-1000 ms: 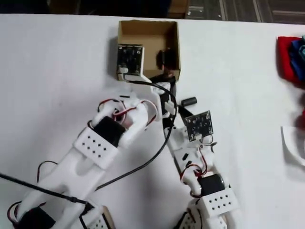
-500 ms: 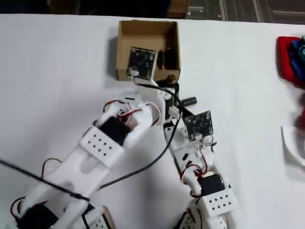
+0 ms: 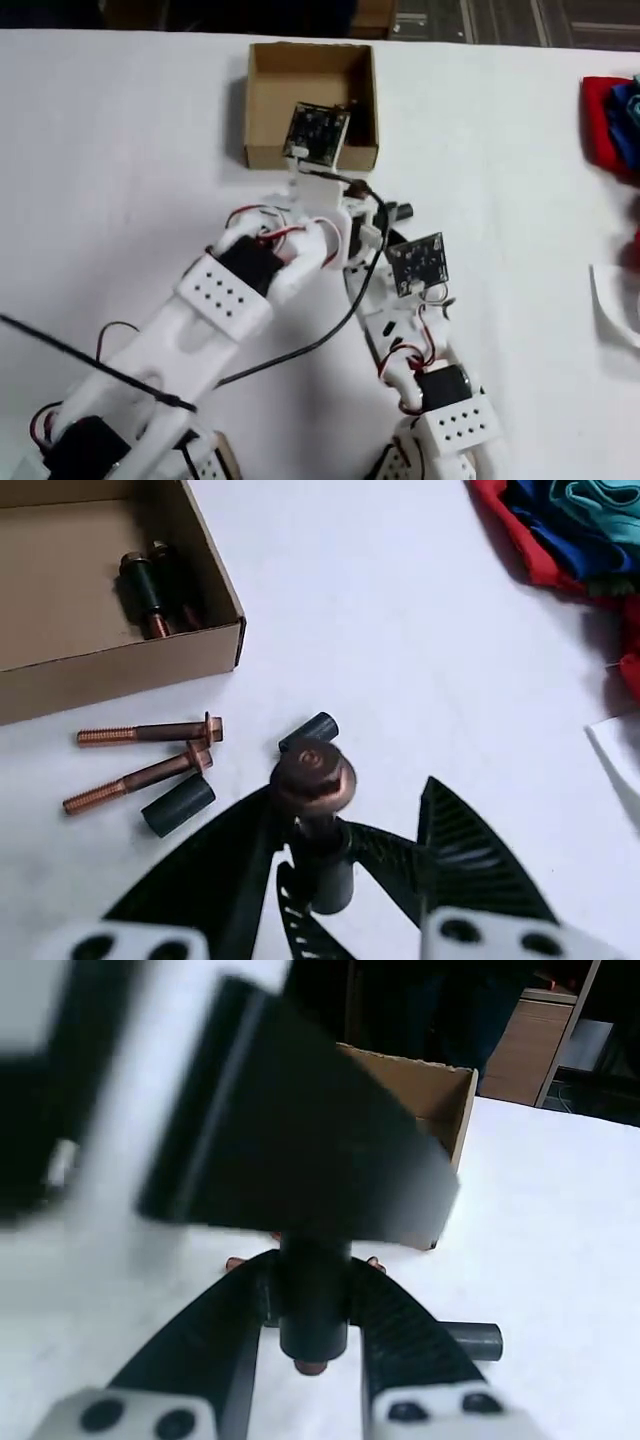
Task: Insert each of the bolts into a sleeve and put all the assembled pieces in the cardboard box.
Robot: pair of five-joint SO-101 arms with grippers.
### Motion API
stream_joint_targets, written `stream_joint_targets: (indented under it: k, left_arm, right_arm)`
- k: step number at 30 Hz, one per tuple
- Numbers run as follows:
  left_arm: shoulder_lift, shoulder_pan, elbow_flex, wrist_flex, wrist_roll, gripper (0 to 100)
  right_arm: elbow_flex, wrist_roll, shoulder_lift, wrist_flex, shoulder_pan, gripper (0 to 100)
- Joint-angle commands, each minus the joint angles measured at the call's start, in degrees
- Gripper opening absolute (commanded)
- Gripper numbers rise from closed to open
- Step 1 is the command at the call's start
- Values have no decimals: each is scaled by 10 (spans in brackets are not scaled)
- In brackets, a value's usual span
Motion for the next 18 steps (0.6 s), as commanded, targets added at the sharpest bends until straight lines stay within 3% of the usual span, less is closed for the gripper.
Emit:
stream_joint_targets:
  k: [1,10,18]
  left_arm:
    - [-4,-6,-80,50,-4,229]
    - [-4,-70,-204,149,-6,229]
    - [-4,-69,-205,164,-6,231]
  right_arm:
    - [-8,-4,-15,-10,7,23]
    - [-7,-4,-14,-10,7,23]
    - [-7,-4,-14,-10,7,23]
